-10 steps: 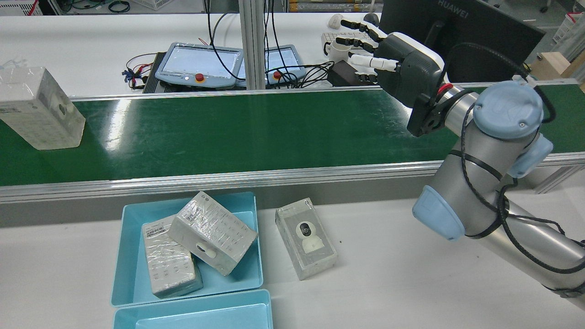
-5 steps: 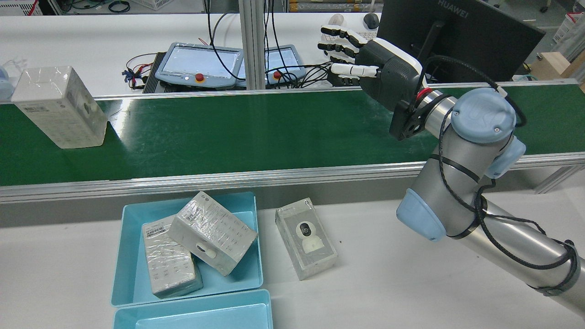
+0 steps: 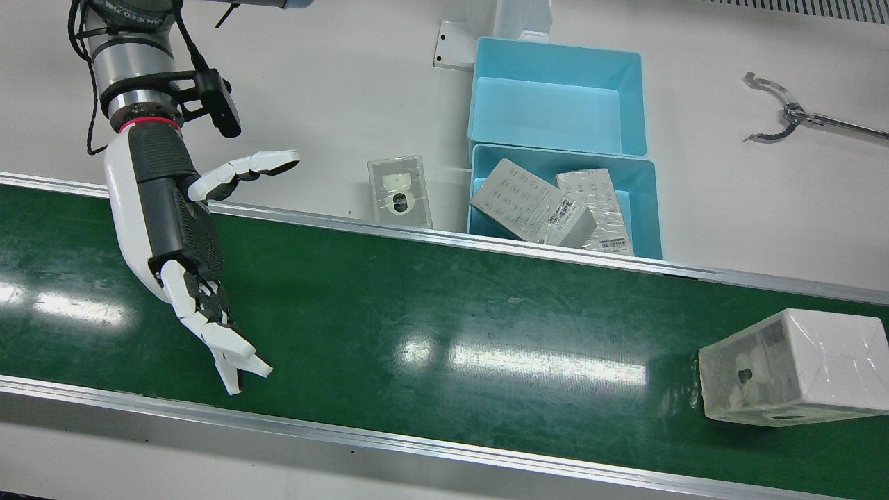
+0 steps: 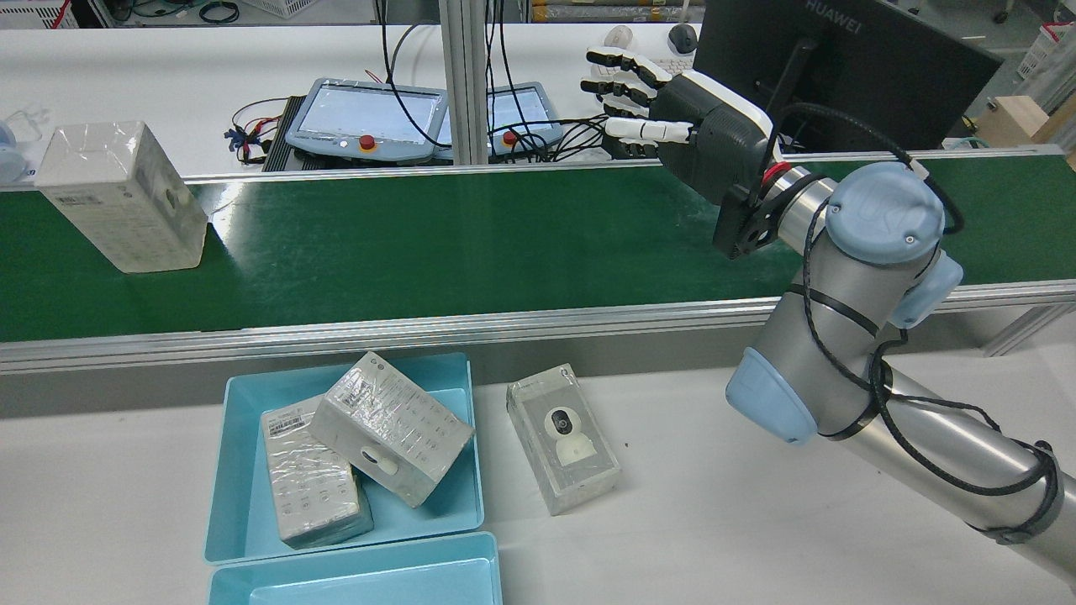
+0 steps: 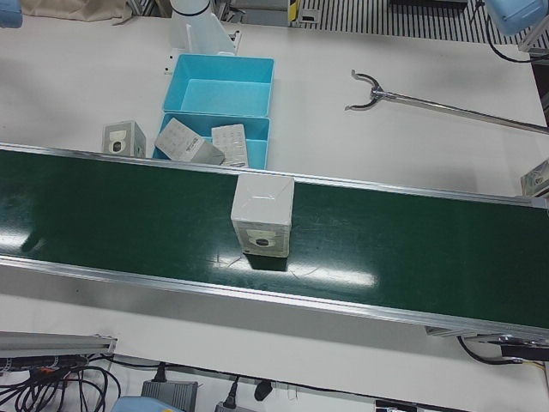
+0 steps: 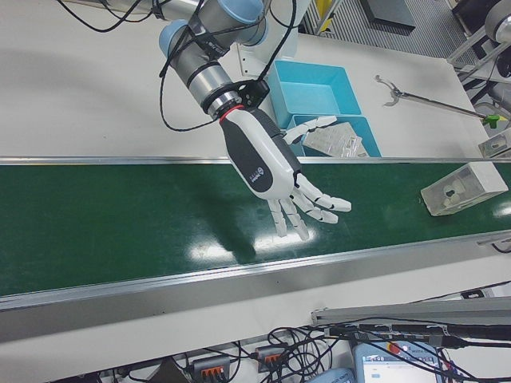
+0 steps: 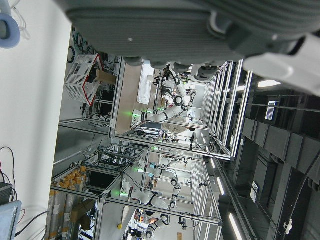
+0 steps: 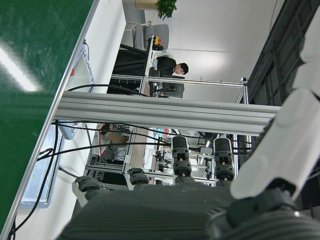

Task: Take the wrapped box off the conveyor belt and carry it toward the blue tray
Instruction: 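Hold the right hand still while the wrapped white box travels closer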

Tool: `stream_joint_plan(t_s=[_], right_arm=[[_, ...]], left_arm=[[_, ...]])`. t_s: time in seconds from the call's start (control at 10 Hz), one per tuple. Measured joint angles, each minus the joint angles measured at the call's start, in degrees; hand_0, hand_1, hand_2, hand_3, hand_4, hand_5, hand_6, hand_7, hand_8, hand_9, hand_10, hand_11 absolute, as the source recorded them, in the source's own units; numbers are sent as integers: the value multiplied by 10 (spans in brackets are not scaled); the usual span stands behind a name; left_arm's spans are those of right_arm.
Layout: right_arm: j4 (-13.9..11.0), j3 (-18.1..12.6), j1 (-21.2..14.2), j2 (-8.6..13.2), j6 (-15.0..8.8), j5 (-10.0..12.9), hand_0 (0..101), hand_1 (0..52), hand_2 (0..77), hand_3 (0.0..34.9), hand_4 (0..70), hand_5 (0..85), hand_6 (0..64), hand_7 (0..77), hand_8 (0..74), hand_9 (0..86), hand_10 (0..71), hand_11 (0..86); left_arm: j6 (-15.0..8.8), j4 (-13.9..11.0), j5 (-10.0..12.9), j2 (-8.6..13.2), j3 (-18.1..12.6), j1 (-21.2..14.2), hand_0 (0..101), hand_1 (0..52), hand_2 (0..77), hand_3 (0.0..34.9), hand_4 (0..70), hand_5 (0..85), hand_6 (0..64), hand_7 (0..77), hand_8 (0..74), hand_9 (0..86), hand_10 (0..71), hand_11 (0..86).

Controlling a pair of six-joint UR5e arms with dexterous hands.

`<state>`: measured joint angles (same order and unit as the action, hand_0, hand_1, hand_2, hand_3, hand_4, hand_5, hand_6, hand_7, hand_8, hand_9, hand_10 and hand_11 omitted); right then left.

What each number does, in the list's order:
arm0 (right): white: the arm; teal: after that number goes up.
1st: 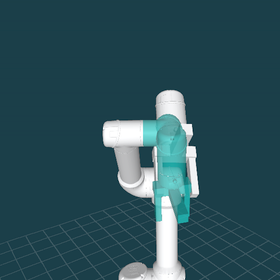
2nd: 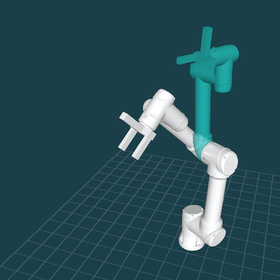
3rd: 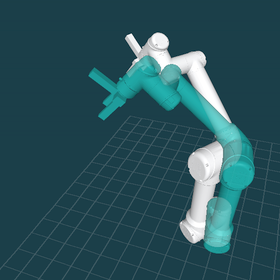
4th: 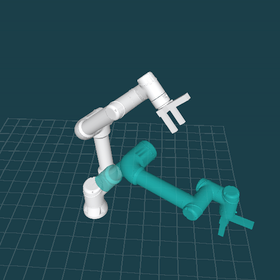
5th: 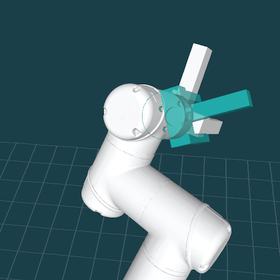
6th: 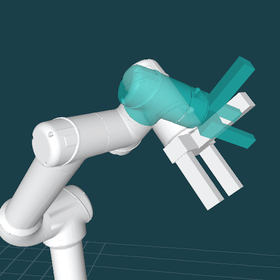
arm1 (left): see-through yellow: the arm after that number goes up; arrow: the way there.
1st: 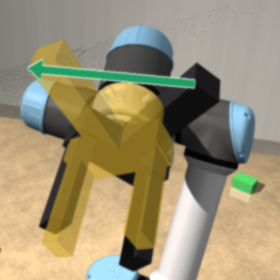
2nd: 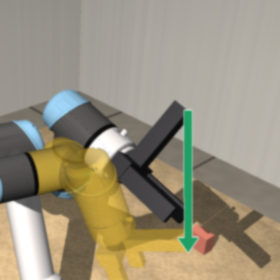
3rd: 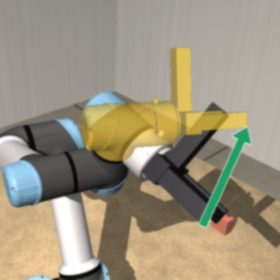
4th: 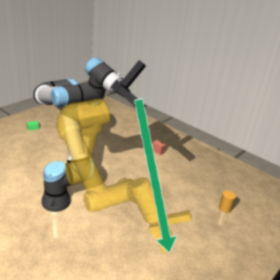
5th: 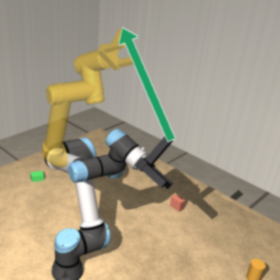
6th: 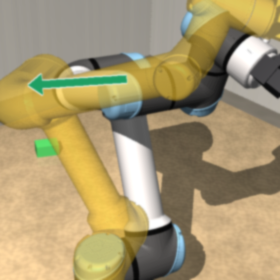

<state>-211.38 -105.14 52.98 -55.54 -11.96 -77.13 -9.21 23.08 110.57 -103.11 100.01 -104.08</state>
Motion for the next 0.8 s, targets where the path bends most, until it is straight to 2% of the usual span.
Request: stream_joint_plan(t_s=[0.2, 0.5, 0.6, 0.8], right_arm=[[9, 8, 6, -1, 0, 0, 356, 71, 125, 300, 54, 213, 0, 185, 11, 54, 16, 22], [36, 43, 9, 7, 2, 0, 359, 71, 125, 299, 65, 213, 0, 196, 11, 54, 16, 22], [41, 51, 9, 8, 3, 0, 341, 49, 109, 299, 76, 224, 0, 196, 11, 60, 16, 22], [45, 57, 9, 9, 3, 0, 339, 60, 104, 300, 76, 224, 0, 196, 11, 54, 16, 22]], left_arm=[[0, 0, 0, 0, 0, 0, 0, 0, 5, 0, 5, 5, 5, 5, 5, 0, 0, 0], [0, 0, 0, 0, 0, 0, 0, 0, 5, 0, 5, 5, 5, 5, 0, 0, 5, 0], [0, 0, 0, 0, 0, 0, 0, 0, 11, 0, 5, 5, 5, 5, 5, 0, 5, 0], [0, 0, 0, 0, 0, 0, 0, 0, 11, 0, 5, 5, 0, 5, 5, 5, 5, 0]])
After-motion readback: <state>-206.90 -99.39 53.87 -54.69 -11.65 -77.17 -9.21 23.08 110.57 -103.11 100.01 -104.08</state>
